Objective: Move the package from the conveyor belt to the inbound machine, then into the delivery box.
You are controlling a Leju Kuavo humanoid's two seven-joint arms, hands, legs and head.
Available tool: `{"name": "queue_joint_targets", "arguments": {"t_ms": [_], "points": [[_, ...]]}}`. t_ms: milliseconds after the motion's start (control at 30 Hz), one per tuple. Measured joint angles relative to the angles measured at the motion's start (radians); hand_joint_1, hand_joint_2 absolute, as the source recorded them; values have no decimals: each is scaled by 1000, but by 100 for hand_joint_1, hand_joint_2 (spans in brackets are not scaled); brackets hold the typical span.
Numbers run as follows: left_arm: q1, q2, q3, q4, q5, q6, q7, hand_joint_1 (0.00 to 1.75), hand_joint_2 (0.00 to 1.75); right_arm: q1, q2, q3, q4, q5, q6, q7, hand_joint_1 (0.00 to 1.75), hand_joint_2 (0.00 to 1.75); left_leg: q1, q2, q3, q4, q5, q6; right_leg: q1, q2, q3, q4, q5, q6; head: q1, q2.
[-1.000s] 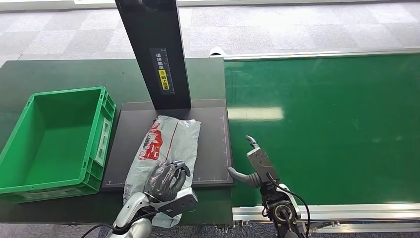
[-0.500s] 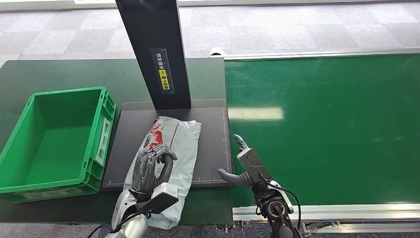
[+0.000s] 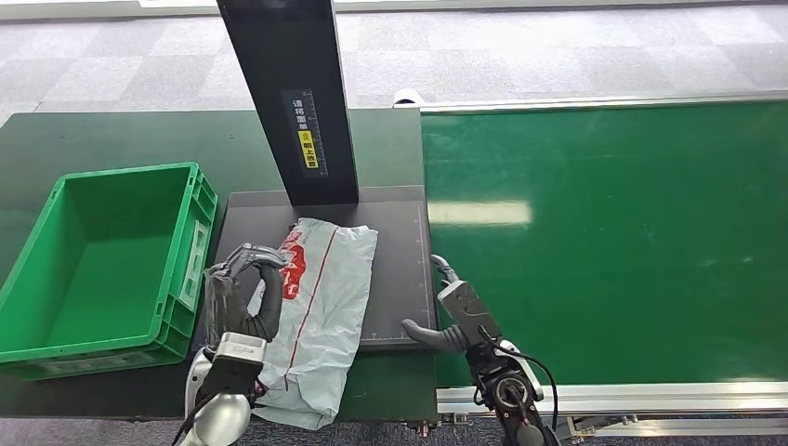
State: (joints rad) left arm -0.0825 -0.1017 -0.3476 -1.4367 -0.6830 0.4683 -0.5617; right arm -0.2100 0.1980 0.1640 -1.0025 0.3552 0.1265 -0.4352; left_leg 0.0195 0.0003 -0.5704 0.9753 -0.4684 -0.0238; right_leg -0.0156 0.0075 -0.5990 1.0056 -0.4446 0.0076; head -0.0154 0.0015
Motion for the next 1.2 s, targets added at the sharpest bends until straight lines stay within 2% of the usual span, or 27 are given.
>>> {"name": "queue_joint_targets", "arguments": {"t_ms": [100,200,333,500,633,800,933,967,1067,1100,1200], "points": [[-1,4,-4,27,-262,-14,123,0,175,-10,0,2,8,7,4,0,0,175,0,0,0,0,0,0,0,0,0,0,0,0,0,0],[-3,4,-6,73,-375,-53,206,0,175,-17,0,4,16,14,10,0,0,175,0,0,0,0,0,0,0,0,0,0,0,0,0,0],[-5,9,-6,143,-519,-155,340,0,175,-20,0,8,24,22,15,-1,0,175,0,0,0,0,0,0,0,0,0,0,0,0,0,0],[-13,12,13,224,-532,-306,460,0,175,-19,0,10,32,30,20,-2,0,175,0,0,0,0,0,0,0,0,0,0,0,0,0,0],[-25,9,27,246,-505,-326,492,0,175,-18,0,11,36,31,20,-2,0,175,0,0,1,0,0,0,0,0,1,0,0,0,0,0],[-43,-13,79,257,-509,-311,655,0,175,-6,0,11,35,41,18,10,0,175,0,1,3,0,0,0,0,0,4,0,0,0,0,0],[-62,-24,115,276,-532,-322,711,4,175,1,2,10,34,49,18,20,0,175,0,1,5,-1,0,0,0,0,6,0,0,0,0,0],[-65,-28,123,280,-524,-328,710,22,175,1,3,10,34,51,18,20,0,175,0,1,6,-1,0,0,0,0,7,0,0,0,0,0],[-68,-35,138,288,-495,-339,691,138,175,1,6,11,34,55,18,22,0,175,0,0,7,-1,0,0,0,0,8,0,0,0,0,0],[-68,-36,140,289,-485,-338,681,161,175,2,6,11,33,55,18,22,0,175,0,0,8,-1,0,0,0,0,8,0,0,0,0,0],[-66,-36,145,292,-454,-292,630,166,175,9,6,10,25,55,18,26,0,175,0,0,8,0,0,0,0,0,8,0,0,0,0,0]]}}
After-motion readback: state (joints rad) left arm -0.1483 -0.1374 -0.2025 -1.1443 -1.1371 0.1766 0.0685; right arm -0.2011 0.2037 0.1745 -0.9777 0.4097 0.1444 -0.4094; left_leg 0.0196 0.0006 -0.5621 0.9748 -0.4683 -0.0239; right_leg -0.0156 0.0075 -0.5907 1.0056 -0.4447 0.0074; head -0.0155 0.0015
